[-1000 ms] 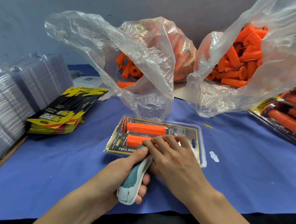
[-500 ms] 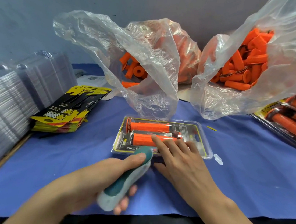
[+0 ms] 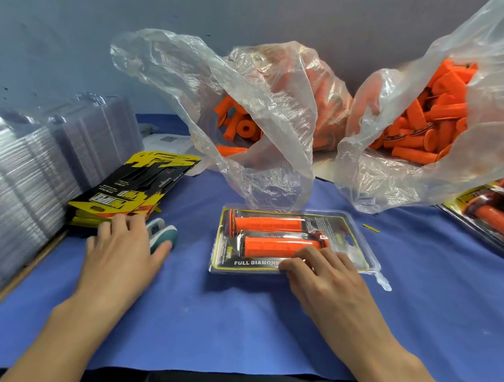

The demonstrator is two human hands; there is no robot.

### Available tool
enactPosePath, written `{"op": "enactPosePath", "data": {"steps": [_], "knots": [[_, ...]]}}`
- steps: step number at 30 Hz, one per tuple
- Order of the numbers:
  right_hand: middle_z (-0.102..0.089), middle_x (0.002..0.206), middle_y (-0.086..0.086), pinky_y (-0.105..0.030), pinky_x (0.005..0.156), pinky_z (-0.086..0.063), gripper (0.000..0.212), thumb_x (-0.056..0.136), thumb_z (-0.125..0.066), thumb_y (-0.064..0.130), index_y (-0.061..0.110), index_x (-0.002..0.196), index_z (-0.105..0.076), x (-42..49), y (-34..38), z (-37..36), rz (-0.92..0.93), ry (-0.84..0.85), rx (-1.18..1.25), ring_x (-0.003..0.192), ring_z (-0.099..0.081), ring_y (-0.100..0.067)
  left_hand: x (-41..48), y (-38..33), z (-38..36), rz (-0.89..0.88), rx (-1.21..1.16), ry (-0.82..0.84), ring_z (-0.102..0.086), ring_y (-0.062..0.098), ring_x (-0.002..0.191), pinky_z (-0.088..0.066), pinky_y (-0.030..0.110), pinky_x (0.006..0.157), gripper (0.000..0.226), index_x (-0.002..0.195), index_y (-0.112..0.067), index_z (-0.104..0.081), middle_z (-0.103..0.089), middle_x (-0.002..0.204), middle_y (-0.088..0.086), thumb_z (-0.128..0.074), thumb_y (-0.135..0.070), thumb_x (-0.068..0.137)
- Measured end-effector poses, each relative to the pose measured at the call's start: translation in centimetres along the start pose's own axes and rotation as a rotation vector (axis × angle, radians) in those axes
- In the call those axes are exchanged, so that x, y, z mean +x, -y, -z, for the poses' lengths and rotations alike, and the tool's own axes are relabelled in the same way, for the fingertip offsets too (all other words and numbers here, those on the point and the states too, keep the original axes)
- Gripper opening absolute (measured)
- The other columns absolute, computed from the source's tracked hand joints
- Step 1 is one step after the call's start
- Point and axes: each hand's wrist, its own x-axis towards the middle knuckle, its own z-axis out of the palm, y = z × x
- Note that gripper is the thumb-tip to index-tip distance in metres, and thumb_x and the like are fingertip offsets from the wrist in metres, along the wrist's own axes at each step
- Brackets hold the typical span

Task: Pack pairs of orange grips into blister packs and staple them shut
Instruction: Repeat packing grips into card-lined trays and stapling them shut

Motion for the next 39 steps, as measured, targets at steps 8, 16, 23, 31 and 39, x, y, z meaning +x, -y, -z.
{"op": "enactPosePath", "data": {"steps": [8, 16, 23, 31, 39], "knots": [[-0.051, 0.082, 0.0, -0.037, 0.067, -0.037, 0.017, 0.084, -0.069, 0.01, 0.021, 0.082, -0.056, 0.4, -0.1, -0.2, 0.006, -0.031, -0.13, 0.071, -0.051, -0.026, -1.5, -6.2, -0.4, 0.13, -1.06, 0.515, -0.066, 0.013, 0.066, -0.061, 0.038, 0.07, 0.018, 0.103, -0.015, -0.064, -0.071, 0.092, -0.001, -0.057, -0.03, 0.097], [-0.061, 0.093, 0.002, -0.041, 0.073, -0.047, 0.015, 0.077, -0.07, 0.017, 0.023, 0.09, -0.065, 0.5, 0.0, 0.7, -0.007, -0.059, -0.069, 0.08, -0.06, -0.026, -3.4, -8.5, 0.1, 0.386, -1.46, 0.882, -0.071, 0.017, 0.061, -0.056, 0.023, 0.052, 0.011, 0.098, 0.001, -0.064, -0.073, 0.079, 0.013, -0.057, -0.008, 0.096], [-0.055, 0.087, 0.004, -0.035, 0.069, -0.038, 0.008, 0.086, -0.07, 0.02, 0.025, 0.088, -0.063, 0.5, 1.2, 1.0, 0.218, -0.039, -0.007, 0.074, -0.053, -0.021, -4.8, -9.0, 0.2, 0.279, -1.37, 0.861, -0.068, 0.017, 0.061, -0.053, 0.025, 0.052, 0.023, 0.081, -0.005, -0.069, -0.072, 0.074, 0.014, -0.052, -0.015, 0.092], [-0.056, 0.088, 0.004, -0.035, 0.068, -0.039, 0.009, 0.082, -0.067, 0.017, 0.024, 0.085, -0.061, 0.3, 1.5, 1.2, 0.164, -0.055, 0.061, 0.074, -0.05, -0.021, -3.7, -9.0, -0.5, 0.204, -1.123, 0.711, -0.056, 0.026, 0.035, -0.04, 0.021, 0.034, 0.05, 0.061, -0.003, -0.063, -0.066, 0.055, 0.019, -0.044, -0.034, 0.095], [-0.052, 0.082, 0.005, -0.036, 0.064, -0.044, 0.009, 0.089, -0.056, 0.02, 0.025, 0.082, -0.059, 0.8, 2.5, 0.7, 0.269, -0.036, 0.108, 0.07, -0.05, -0.02, -2.7, -8.9, -1.2, 0.143, -1.21, 0.666, -0.06, 0.019, 0.052, -0.05, 0.025, 0.045, 0.013, 0.092, -0.004, -0.061, -0.066, 0.061, 0.007, -0.056, -0.015, 0.087]]}}
